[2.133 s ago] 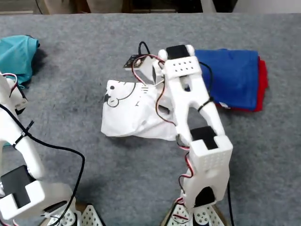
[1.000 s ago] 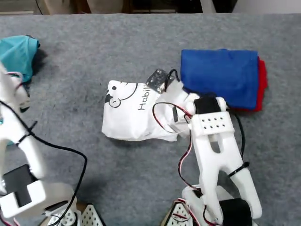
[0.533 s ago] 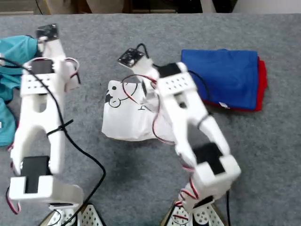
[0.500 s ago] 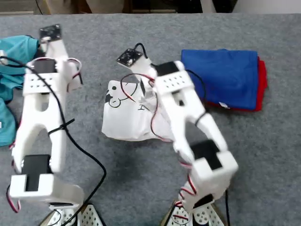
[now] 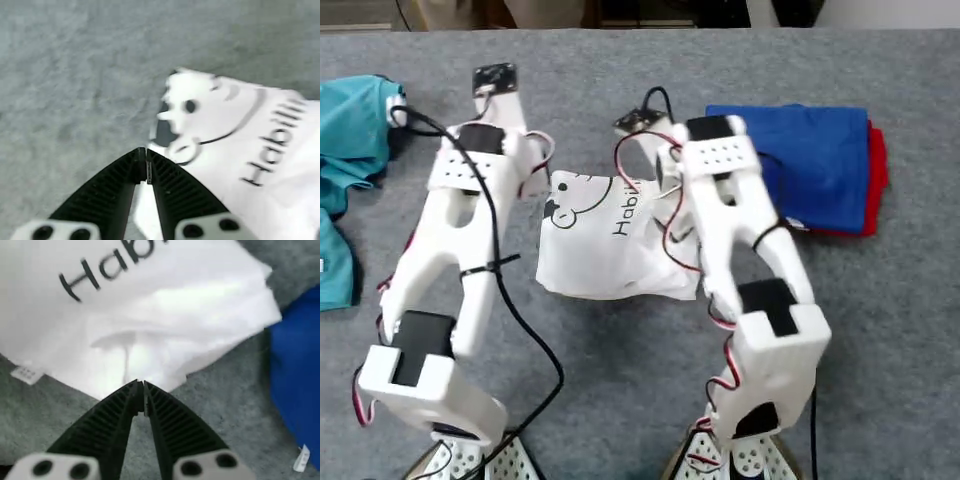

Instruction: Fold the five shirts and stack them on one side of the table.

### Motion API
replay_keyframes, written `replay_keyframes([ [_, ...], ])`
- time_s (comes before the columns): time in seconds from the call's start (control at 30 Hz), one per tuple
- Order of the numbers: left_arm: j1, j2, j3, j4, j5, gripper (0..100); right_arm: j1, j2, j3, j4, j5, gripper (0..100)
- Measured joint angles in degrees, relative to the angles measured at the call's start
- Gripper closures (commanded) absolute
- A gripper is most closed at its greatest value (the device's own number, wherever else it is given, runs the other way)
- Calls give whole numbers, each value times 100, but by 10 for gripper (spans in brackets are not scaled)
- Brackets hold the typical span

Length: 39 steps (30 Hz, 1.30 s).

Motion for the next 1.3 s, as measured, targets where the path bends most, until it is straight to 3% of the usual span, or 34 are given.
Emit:
replay_keyframes([
  [0.17,396,44,-316,-44,132,979,132,-466,941,-404,132,997],
  [0.3,484,369,-316,-475,132,979,-202,-976,1275,-519,132,987],
  [0.53,281,1002,-316,-615,132,980,-589,-1143,1310,-1073,123,814],
  [1.07,-167,1002,-316,-396,132,980,-695,-316,1310,-1714,123,992],
  [1.3,-176,1002,-316,-396,132,980,-695,-316,1310,-1688,123,992],
])
